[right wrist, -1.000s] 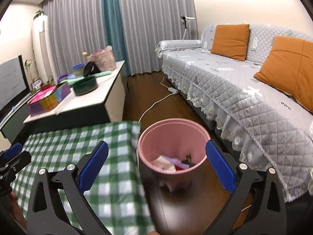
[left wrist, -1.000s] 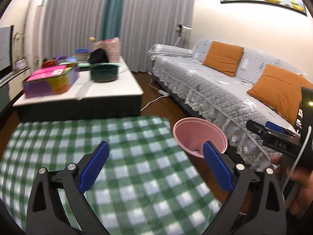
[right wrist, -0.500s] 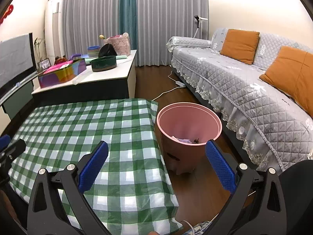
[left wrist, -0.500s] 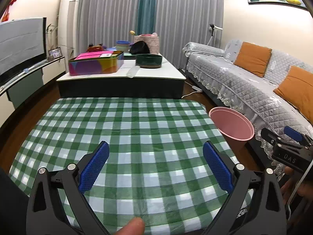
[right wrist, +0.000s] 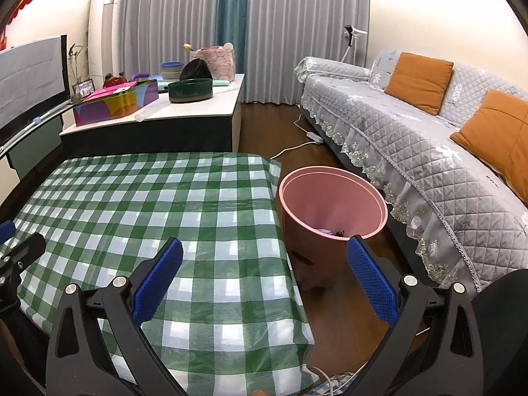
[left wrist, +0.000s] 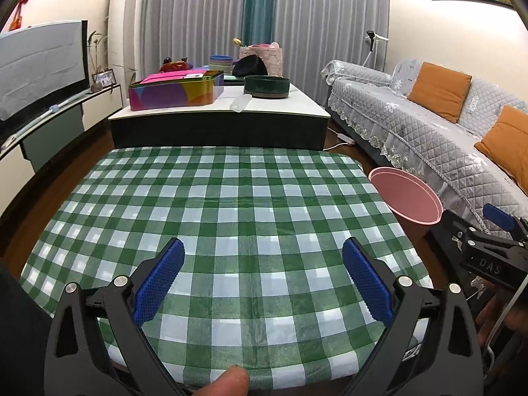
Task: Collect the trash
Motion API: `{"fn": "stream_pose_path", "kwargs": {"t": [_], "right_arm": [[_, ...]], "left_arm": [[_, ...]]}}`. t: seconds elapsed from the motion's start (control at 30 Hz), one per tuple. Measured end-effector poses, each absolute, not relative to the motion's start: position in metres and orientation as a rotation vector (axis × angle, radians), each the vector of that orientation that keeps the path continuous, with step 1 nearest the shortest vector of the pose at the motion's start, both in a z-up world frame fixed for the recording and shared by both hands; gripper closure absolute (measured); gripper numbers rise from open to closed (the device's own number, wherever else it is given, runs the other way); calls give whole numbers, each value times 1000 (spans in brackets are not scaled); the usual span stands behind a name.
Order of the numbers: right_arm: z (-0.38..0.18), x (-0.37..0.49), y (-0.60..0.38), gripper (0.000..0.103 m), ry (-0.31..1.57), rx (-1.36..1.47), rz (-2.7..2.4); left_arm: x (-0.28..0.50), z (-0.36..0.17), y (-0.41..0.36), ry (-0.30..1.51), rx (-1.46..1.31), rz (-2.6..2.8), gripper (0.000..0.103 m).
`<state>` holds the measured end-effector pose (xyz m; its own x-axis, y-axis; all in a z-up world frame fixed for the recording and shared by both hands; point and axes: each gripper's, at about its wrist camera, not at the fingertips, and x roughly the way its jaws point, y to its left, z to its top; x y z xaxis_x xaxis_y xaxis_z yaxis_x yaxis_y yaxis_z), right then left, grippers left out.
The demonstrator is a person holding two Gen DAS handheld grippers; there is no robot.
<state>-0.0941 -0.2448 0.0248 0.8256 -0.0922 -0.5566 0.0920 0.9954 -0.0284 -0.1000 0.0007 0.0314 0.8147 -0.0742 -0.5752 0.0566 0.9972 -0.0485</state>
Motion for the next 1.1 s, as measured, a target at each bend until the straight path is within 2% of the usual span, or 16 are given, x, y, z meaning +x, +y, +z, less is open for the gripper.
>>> {"fn": "stream_pose_path", "kwargs": {"t": [1.1], "right_arm": [[23, -92, -247, 5, 598, 16, -98]], "left_arm": [[-95, 27, -2, 635, -39, -72, 10]]}}
